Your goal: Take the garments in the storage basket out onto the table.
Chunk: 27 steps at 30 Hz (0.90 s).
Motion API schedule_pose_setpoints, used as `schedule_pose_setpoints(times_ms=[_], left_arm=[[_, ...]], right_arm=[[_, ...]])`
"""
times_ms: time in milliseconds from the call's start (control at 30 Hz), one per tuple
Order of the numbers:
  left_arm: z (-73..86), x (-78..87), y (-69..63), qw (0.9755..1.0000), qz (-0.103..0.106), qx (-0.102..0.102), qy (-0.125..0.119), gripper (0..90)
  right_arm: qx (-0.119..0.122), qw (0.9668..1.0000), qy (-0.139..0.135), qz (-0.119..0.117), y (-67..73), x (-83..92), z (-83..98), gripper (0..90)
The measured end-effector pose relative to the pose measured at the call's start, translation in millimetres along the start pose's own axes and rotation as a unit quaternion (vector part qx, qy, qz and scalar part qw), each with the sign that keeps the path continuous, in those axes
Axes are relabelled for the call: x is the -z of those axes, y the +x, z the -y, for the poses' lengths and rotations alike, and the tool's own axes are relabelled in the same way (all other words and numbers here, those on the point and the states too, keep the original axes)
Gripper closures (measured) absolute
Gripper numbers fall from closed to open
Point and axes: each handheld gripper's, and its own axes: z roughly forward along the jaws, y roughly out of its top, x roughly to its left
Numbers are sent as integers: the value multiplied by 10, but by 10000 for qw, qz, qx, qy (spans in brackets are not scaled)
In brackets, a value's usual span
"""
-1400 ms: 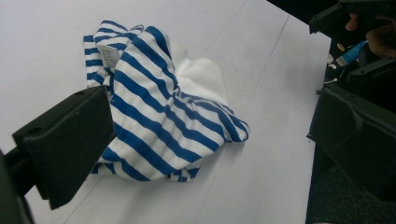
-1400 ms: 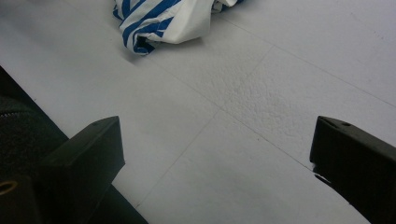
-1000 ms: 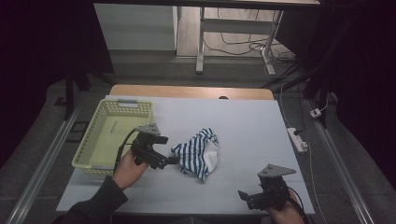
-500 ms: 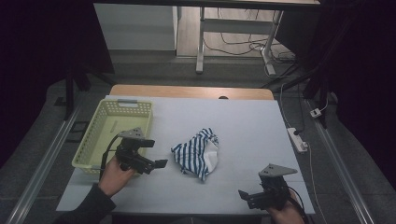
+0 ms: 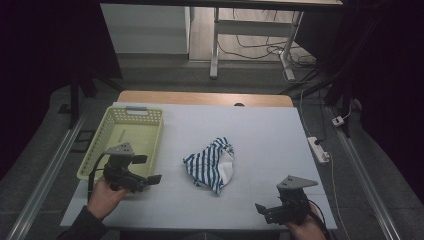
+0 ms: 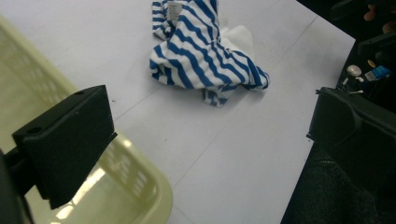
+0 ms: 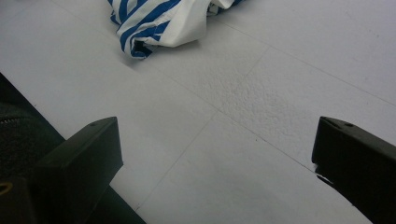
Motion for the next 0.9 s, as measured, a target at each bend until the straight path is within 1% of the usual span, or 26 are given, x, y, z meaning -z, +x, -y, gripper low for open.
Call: schedule_pose_setpoints(times_ms=[133, 267, 367, 567, 900], left_arm=[[79, 84, 9, 9999, -51, 81, -50, 0], [164, 177, 15, 9997, -165, 120, -93, 0], [234, 252, 29, 9995, -213, 192, -161, 0], [369, 368, 63, 9986, -398, 302, -197, 0], [573, 539, 101, 9968, -544, 525, -267, 0]], right_arm=[[1, 10000, 6, 3, 0, 0, 0, 13], [-3, 10000, 10, 3, 1, -2, -1, 13], [2, 10000, 16, 7, 1, -3, -1, 13], [-8, 10000, 36, 16, 3, -4, -2, 13], [-14, 10000, 31, 26, 0, -5, 0, 13]])
